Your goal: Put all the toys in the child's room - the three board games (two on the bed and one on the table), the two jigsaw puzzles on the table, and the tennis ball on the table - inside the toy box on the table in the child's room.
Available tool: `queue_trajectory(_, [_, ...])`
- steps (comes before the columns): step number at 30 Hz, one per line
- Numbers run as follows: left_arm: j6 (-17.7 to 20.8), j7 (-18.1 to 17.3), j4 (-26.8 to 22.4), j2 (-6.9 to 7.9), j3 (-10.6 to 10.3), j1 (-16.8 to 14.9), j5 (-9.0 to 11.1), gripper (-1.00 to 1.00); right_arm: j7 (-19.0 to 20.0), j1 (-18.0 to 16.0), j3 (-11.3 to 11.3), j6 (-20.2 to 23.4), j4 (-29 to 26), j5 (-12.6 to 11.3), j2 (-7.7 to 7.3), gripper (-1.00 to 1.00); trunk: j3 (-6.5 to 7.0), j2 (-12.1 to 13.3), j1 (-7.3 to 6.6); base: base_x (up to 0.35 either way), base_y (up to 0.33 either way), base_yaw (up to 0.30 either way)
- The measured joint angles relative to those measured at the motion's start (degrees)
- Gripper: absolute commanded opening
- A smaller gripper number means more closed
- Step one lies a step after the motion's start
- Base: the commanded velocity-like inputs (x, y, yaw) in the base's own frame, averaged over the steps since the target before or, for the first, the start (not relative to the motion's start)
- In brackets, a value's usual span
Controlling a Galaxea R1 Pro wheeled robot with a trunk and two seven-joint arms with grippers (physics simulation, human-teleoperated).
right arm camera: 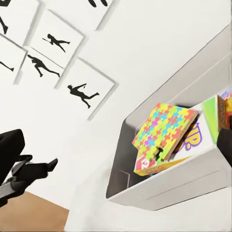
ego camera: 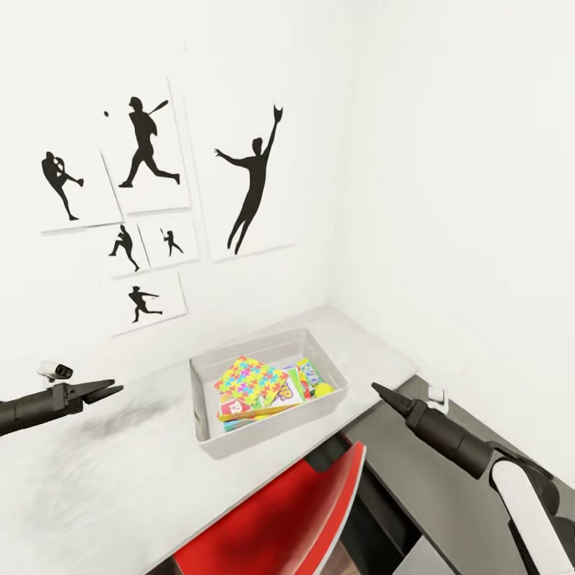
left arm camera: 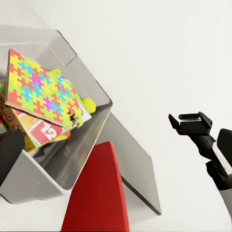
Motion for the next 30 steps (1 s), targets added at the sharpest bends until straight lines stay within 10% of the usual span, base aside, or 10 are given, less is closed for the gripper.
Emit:
queue_trajectory(8, [-0.34, 0.00, 1.15, 0.06, 0.38, 2.30, -0.01, 1.00, 0.97, 0.32, 0.43, -0.54, 0.07, 4.54, 0.69, 1.00, 0.75, -0.01, 0.00, 0.000, -0.085, -0.004])
queue_trajectory(30, [-0.34, -0.05, 3.31, -0.59, 0.35, 2.68, 0.07, 1.00, 0.93, 0.36, 0.41, -0.70, 0.61, 5.20, 0.43, 1.00, 2.27, 0.01, 0.00, -0.056, -0.008, 0.000])
